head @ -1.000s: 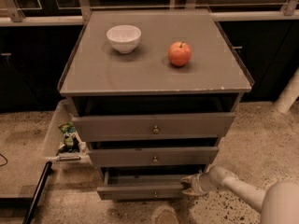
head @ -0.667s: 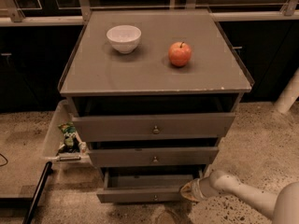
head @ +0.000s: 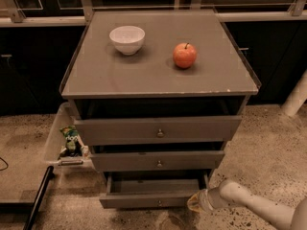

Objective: Open bottom drawer

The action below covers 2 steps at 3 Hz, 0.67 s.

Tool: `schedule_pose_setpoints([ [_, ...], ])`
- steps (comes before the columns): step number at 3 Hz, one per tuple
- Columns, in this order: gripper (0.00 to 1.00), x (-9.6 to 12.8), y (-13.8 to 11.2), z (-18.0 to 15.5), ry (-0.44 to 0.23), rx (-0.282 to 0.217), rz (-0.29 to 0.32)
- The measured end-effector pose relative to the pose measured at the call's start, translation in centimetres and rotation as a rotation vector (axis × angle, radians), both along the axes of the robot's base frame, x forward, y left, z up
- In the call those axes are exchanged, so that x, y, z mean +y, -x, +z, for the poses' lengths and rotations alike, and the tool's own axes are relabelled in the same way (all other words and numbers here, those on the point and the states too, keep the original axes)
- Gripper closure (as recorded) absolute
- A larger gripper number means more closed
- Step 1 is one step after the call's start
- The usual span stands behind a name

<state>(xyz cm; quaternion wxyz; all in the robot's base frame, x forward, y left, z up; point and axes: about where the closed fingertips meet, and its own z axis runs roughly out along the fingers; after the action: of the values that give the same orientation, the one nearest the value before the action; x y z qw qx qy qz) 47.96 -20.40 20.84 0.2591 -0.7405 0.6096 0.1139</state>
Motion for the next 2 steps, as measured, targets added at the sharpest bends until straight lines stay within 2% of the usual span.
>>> schedule_pose_setpoints([
  [2,0.15,0.00,0.00,0.00,0.000,0.000,0.000],
])
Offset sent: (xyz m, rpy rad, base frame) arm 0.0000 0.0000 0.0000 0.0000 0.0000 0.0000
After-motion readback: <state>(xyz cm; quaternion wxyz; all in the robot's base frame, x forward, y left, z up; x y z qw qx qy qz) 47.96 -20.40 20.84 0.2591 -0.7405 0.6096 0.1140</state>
